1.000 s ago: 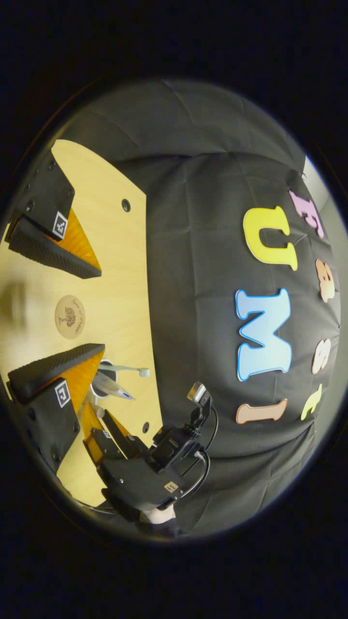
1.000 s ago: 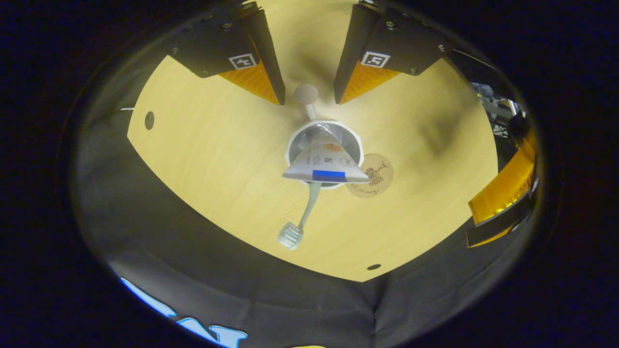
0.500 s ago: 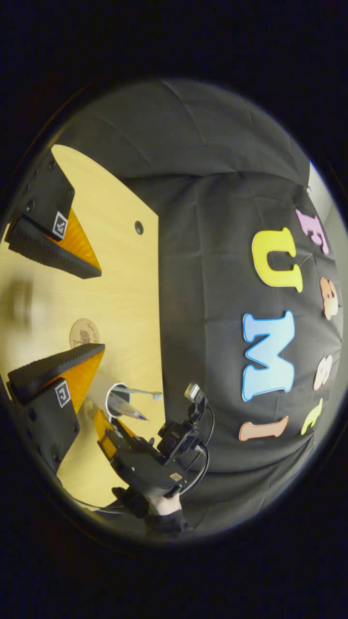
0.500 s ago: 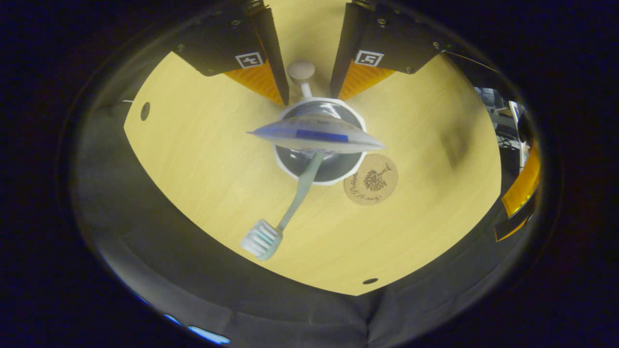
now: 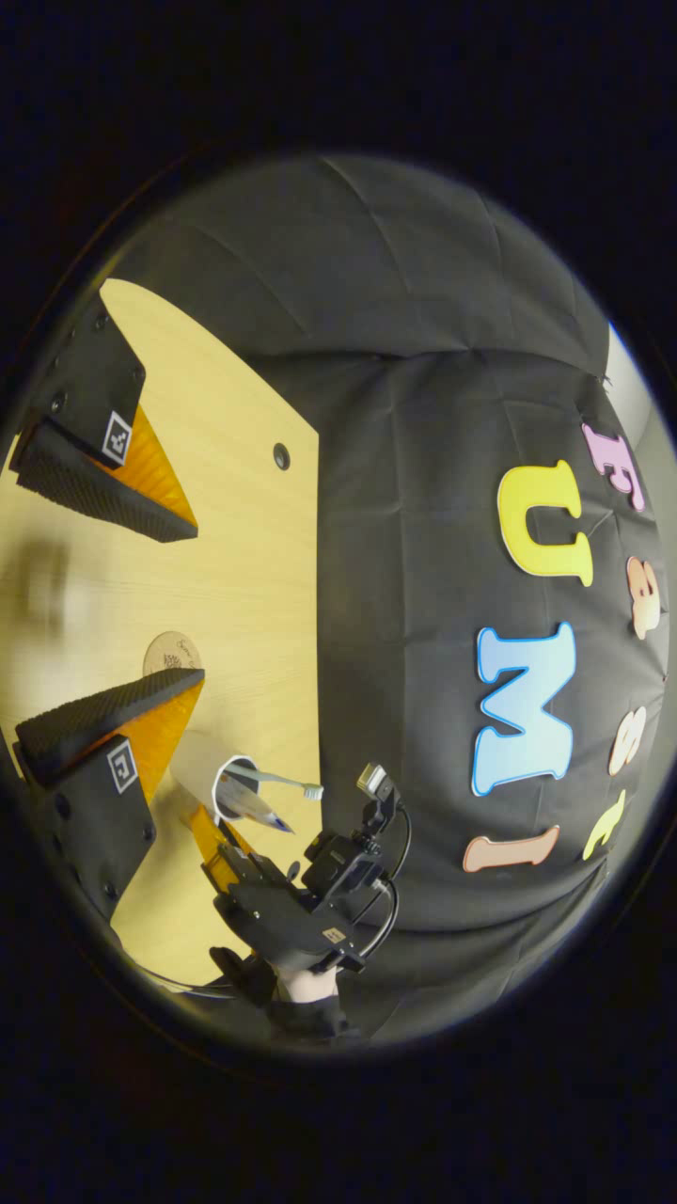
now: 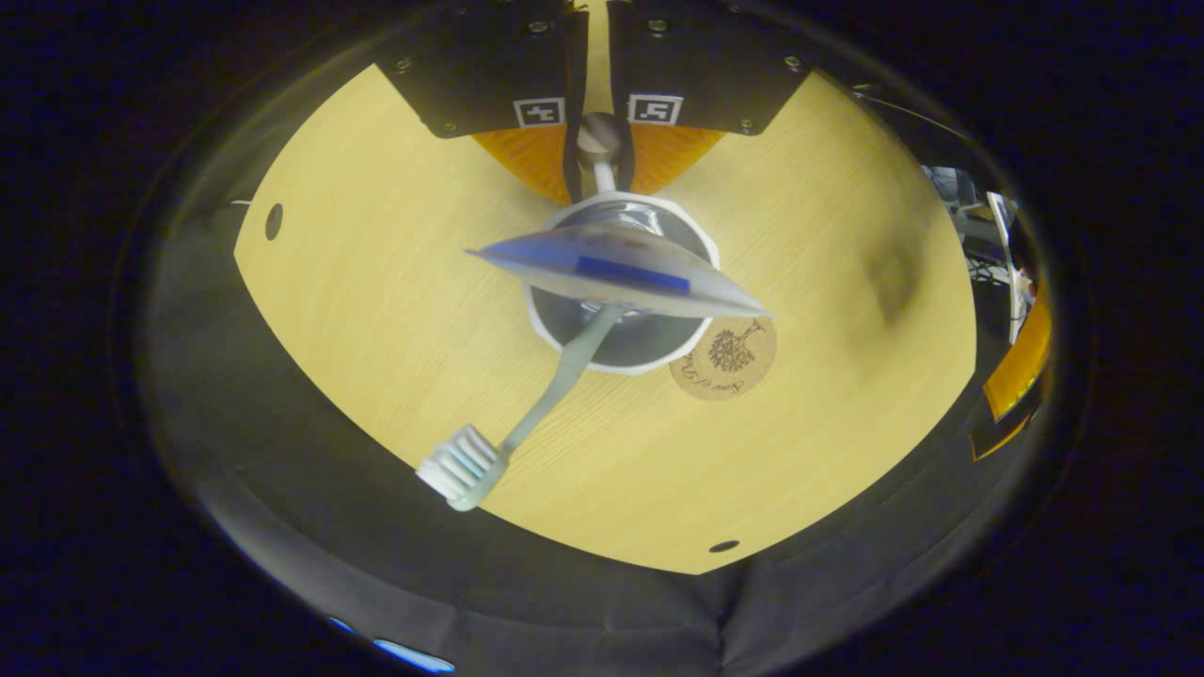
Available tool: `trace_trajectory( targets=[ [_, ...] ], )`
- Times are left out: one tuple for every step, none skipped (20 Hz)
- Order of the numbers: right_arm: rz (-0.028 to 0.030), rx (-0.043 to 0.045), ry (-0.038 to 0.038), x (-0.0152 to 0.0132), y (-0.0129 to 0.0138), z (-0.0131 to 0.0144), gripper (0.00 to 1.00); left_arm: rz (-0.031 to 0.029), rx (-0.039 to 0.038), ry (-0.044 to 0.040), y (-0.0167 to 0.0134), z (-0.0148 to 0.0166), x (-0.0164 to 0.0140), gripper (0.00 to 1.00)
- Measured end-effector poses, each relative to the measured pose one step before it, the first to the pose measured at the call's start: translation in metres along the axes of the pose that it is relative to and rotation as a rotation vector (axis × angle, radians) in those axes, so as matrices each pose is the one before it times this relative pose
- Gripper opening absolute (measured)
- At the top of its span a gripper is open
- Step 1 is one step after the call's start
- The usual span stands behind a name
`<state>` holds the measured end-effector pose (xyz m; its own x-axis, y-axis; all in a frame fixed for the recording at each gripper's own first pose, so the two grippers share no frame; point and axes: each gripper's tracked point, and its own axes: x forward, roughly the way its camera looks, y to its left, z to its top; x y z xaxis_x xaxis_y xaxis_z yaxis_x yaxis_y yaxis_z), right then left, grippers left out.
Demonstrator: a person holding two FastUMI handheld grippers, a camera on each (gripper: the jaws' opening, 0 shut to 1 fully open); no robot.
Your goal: Put the toothbrush and toothpaste on the desktop into the cup, then pick up the cup and place it on the coaster on the desktop.
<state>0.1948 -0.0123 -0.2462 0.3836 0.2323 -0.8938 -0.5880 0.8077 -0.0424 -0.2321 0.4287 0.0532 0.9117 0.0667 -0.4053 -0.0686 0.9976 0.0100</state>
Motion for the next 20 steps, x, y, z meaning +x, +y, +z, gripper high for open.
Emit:
trace_trajectory(
  targets=[
    [0.00378,0.00455,-0.00842,0.00244,0.00164,-0.00086,0.10,0.00005,0.00071,-0.00319,-0.00074,0.00125,-0.00104,0.90],
    [-0.00221,0.00111,-0.00139,-0.00125,0.00314,-0.00214,0.10,-0.00112,-0.00091,-0.00173,-0.00087,0.00038,-0.00050,0.90],
    [-0.00012,0.00105,-0.00229,0.00008,0.00093,-0.00077,0.10,-0.00396,-0.00206,-0.00101,-0.00206,0.00046,0.00064,0.90],
    [-0.00045,-0.00058,-0.00044,-0.00130,0.00101,-0.00069,0.10,-0.00269,-0.00075,-0.00017,-0.00129,0.00045,0.00061,0.90],
    [0.00056,-0.00204,-0.00031,-0.00213,0.00209,-0.00133,0.10,-0.00070,0.00022,-0.00009,-0.00098,0.00013,-0.00020,0.90],
    [0.00315,-0.00047,-0.00344,-0.00201,0.00262,0.00091,0.10,-0.00220,-0.00113,-0.00238,-0.00085,0.00019,0.00061,0.90],
    [0.00413,0.00351,-0.00782,-0.00177,0.00357,0.00154,0.10,-0.00059,-0.00147,-0.00096,-0.00093,0.00045,0.00010,0.90],
    [0.00580,0.00505,-0.00908,-0.00288,0.00321,0.00380,0.10,-0.00218,-0.00070,-0.00192,-0.00054,-0.00029,-0.00061,0.90],
    [0.00680,0.00903,-0.01079,-0.00154,0.00409,0.00481,0.10,-0.00195,-0.00032,-0.00129,0.00108,-0.00017,-0.00201,0.90],
    [0.00974,0.01081,-0.01004,-0.00120,0.00503,0.00468,0.09,-0.00009,-0.00056,-0.00110,0.00030,-0.00145,-0.00226,0.90],
    [0.00770,0.00643,-0.00928,-0.00043,0.00470,0.00502,0.10,0.00036,0.00042,-0.00084,0.00196,-0.00181,-0.00218,0.90],
    [0.00179,-0.00375,-0.00556,-0.00027,0.00360,0.00457,0.10,0.00138,0.00106,-0.00085,0.00241,0.00039,-0.00198,0.90],
    [-0.00048,-0.00866,-0.00312,0.00023,0.00350,0.00410,0.10,0.00286,0.00226,0.00000,0.00283,-0.00020,-0.00024,0.90],
    [0.00178,-0.00848,-0.00381,0.00036,0.00399,0.00453,0.09,0.00383,0.00242,-0.00128,0.00317,0.00048,-0.00122,0.90],
    [0.00353,-0.00667,-0.00184,0.00051,0.00419,0.00465,0.10,0.00314,0.00240,-0.00211,0.00324,0.00096,-0.00163,0.90],
    [0.00386,-0.00518,-0.00316,0.00158,0.00494,0.00399,0.10,0.00370,0.00155,-0.00220,0.00414,0.00027,-0.00205,0.89],
    [0.00422,-0.00337,-0.00206,0.00044,0.00351,0.00415,0.10,0.00346,0.00007,-0.00031,0.00371,0.00079,-0.00238,0.90],
    [0.00493,-0.00277,-0.00083,0.00077,0.00494,0.00373,0.10,0.00407,-0.00170,-0.00140,0.00480,0.00005,-0.00280,0.90],
    [0.00328,-0.00371,-0.00079,0.00170,0.00453,0.00307,0.10,0.00523,-0.00226,0.00080,0.00469,-0.00011,-0.00211,0.90],
    [0.00146,-0.00592,0.00060,0.00152,0.00316,0.00300,0.10,0.00558,-0.00198,0.00082,0.00441,-0.00055,-0.00125,0.89]
  ],
)
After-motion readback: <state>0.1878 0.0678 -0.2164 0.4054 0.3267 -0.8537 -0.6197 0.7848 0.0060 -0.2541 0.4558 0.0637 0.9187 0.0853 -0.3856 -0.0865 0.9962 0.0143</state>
